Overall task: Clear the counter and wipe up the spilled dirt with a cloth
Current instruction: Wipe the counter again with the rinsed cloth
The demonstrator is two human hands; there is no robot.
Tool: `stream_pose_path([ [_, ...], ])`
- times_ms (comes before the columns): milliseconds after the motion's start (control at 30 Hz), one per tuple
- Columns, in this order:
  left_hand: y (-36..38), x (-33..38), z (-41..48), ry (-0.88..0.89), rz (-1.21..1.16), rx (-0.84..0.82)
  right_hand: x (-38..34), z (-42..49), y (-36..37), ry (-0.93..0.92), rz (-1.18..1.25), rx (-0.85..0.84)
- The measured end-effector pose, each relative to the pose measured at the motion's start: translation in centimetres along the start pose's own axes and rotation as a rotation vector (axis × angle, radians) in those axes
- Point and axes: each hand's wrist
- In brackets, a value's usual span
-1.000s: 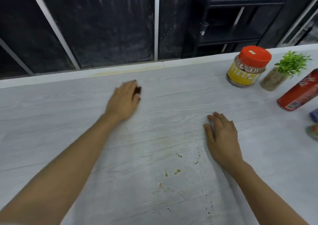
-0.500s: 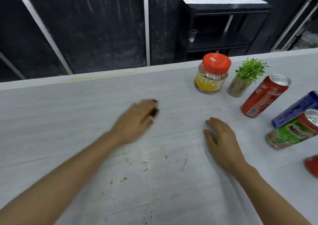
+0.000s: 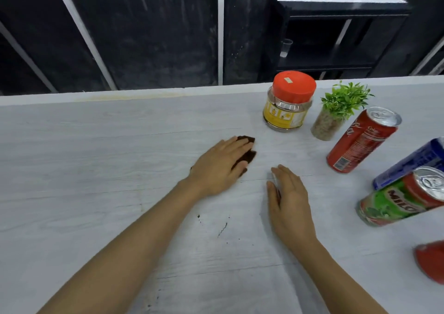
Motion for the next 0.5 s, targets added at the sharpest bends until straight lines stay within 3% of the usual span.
stream_pose_path([
  [200,-5.4,-9.5,0.6,-0.566,0.065,0.231,0.4,0.1,0.4,-0.042,-0.014,-0.001],
  [300,-3.9,-7.0,2.5,-0.515,0.088,0.222,0.2,0.1,0.2,-0.037,0.048,0.001],
  [500,3.3,7.6,-0.5,-0.358,0.034,0.116,-0.1,0.0,-2.0,0.069,0.407,0.095],
])
Point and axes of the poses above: each hand's wrist, its own z-axis towards the middle knuckle, its own y-axis out of the palm, x = y × z, and after that the axes turned 8 degrees about -z, right-handed
